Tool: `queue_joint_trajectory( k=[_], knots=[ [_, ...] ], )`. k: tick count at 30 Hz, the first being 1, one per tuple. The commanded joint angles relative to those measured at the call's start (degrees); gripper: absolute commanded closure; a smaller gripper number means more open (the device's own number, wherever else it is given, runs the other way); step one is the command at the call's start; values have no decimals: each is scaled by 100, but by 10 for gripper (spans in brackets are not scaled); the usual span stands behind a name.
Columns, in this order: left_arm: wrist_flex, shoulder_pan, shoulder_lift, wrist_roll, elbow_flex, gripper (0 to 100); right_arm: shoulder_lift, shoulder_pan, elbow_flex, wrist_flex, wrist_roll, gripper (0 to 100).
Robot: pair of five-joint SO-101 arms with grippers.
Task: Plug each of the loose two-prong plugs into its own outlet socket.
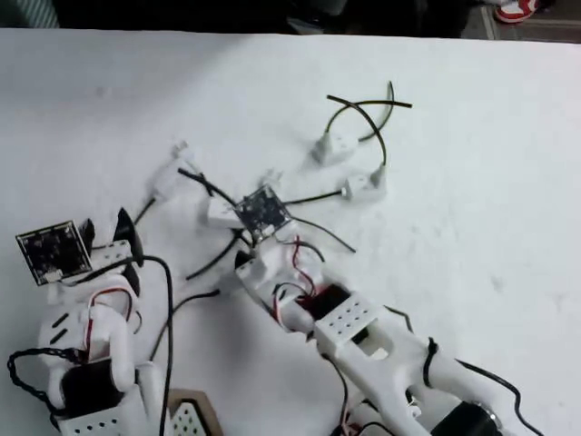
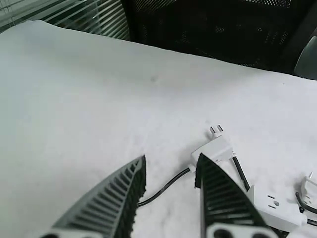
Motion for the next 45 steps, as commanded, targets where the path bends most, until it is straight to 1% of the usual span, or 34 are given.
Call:
queue_joint_trajectory(
  k=[1, 5, 11, 16, 24, 32, 41, 45],
  knots=[
    [-35, -48, -57, 35, -132, 817, 4, 101, -246, -277, 62, 981],
    [-35, -48, -57, 35, -132, 817, 13, 268, -237, -444, 70, 982],
    [-35, -48, -57, 35, -132, 816, 57, 171, -229, -426, 62, 982],
    [-35, -48, -57, 35, -132, 816, 585, 127, -273, -549, 62, 982],
    [-35, -48, -57, 26, -132, 816, 602, 119, -229, -602, 70, 982],
    [-35, -48, -57, 26, -141, 816, 664, -66, -229, -40, 44, 982],
    [-35, -48, -57, 26, -141, 816, 664, -92, -229, 365, 18, 982],
    [-35, -48, -57, 26, -141, 816, 673, -92, -229, 549, -220, 982]
  ],
)
